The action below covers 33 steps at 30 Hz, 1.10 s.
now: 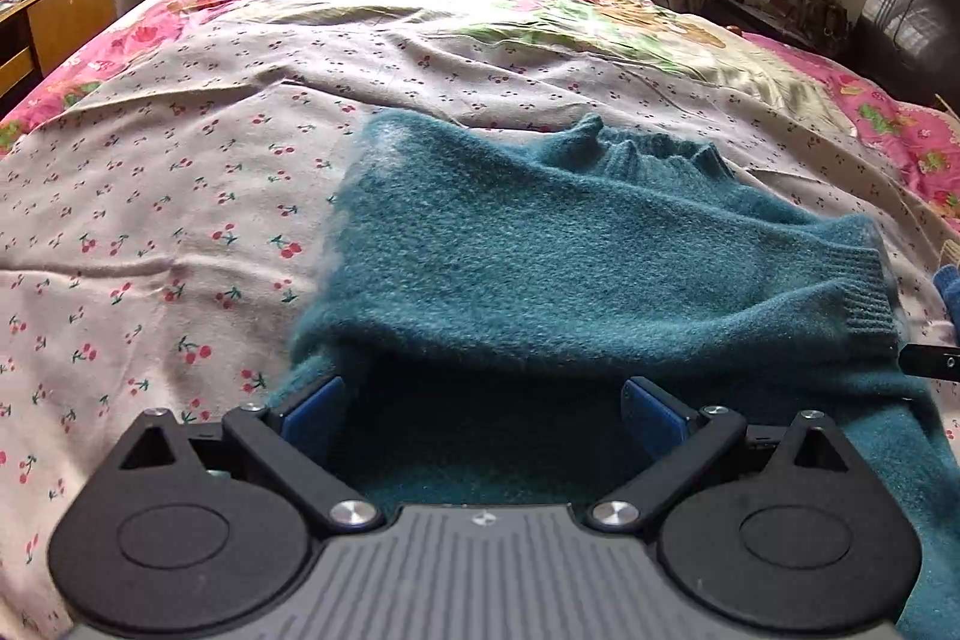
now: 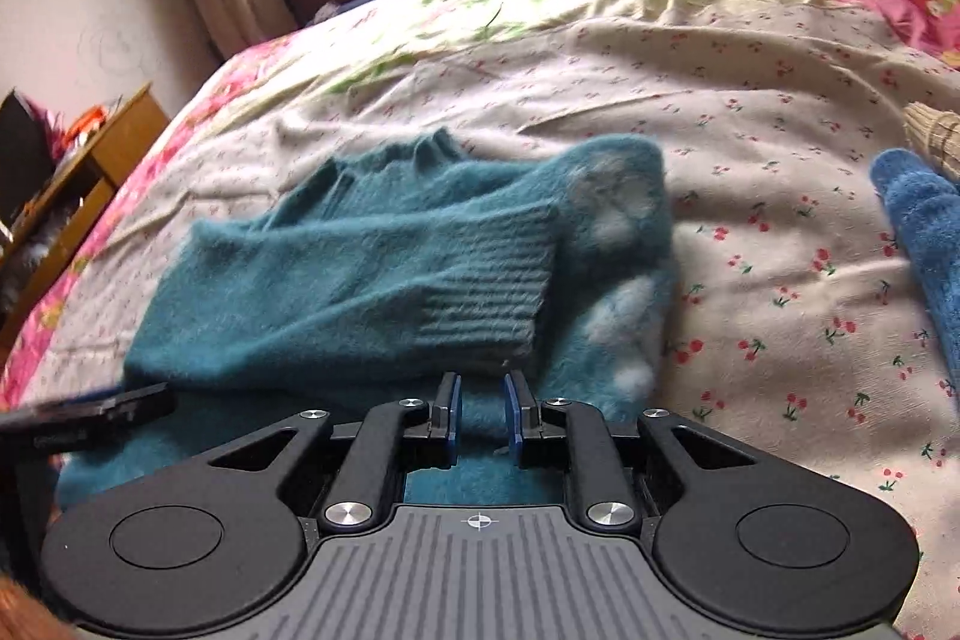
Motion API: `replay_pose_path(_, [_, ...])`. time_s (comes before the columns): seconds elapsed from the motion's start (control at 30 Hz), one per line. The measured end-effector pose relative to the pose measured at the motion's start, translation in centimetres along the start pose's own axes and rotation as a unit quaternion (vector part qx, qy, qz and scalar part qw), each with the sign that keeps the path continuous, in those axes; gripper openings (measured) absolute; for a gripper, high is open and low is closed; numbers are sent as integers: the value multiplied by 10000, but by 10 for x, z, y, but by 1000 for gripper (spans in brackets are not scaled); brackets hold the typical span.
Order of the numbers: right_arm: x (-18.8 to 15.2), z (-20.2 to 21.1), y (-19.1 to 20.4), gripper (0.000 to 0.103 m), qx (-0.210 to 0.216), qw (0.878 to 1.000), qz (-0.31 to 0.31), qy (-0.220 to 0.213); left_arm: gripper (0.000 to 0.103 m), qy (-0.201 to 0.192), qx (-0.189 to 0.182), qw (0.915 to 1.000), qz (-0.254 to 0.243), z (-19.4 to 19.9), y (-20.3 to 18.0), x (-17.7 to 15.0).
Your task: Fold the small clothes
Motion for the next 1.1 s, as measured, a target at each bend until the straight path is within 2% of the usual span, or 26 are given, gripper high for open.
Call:
replay_pose_path(0.17, [14, -12, -7, 27, -215, 9995, -96, -216, 103, -82, -49, 9998, 183, 0, 2, -2])
replay_pose_path(0.43, [19, -45, -9, 31, -107, 9995, -256, -117, 103, -187, -63, 9998, 101, -5, -3, -6])
replay_pose_path(0.5, [20, -42, -12, 26, -54, 9990, -408, -175, 103, -152, -74, 9998, 137, -8, -2, -8])
replay_pose_path(0.57, [24, -32, -16, 12, 49, 9980, -546, -312, 103, -139, -85, 9997, 163, -9, -2, -10])
replay_pose_path(0.63, [30, -22, -19, 6, 212, 9963, -672, -491, 103, -177, -94, 9997, 144, -9, -4, -11])
replay_pose_path(0.7, [36, -18, -20, 2, 98, 9951, -663, -722, 103, -253, -89, 9996, 95, -8, -6, -11])
replay_pose_path(0.77, [38, -29, -24, 3, -214, 9963, -555, -625, 103, -285, -65, 9996, 6, -9, -9, -11])
replay_pose_path(0.87, [30, -44, -20, 12, -146, 9995, -265, -83, 103, -75, -84, 9999, -100, -16, -12, -13])
replay_pose_path(0.97, [25, -44, -8, 12, -426, 9989, 106, -188, 103, 51, -15, 9999, -114, -22, -12, -17])
replay_pose_path(1.1, [27, -27, -6, 12, -250, 9993, -54, -254, 103, -40, -42, 10000, -27, -10, -9, -15])
Point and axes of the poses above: each gripper's, at about its wrist camera, not at the fingertips, and z roughly against the way its jaws point, y to its left, x to its top, the point moved 4 cm from there along -z, roughly the way its jaws point, and after that the axes turned 5 degrees about -z, right-handed, at the moved point
